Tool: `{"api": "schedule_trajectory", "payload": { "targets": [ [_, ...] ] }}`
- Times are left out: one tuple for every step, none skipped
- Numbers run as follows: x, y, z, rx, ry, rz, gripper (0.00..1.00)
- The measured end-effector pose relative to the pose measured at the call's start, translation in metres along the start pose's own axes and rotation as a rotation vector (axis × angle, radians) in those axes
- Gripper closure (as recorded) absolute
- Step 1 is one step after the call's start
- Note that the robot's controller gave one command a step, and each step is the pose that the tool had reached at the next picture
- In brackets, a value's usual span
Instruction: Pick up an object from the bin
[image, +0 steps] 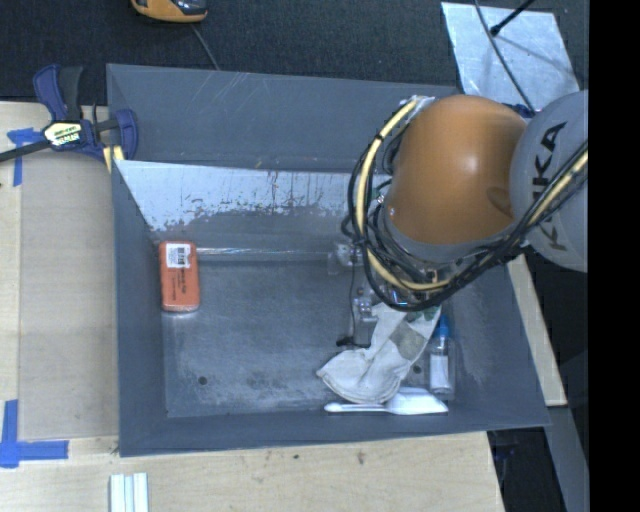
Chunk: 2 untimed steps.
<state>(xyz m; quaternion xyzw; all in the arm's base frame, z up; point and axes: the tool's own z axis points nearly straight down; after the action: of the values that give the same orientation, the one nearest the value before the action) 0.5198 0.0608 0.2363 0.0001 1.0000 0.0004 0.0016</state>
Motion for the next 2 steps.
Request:
{"api": "schedule_trajectory", "payload": {
  "targets": [
    [0.002, -0.012, 0.048, 0.0, -0.007, -0.249, 0.0],
    [-0.004, -0.057, 0.077, 0.002, 0.002, -0.479, 0.0]
  ]
}}
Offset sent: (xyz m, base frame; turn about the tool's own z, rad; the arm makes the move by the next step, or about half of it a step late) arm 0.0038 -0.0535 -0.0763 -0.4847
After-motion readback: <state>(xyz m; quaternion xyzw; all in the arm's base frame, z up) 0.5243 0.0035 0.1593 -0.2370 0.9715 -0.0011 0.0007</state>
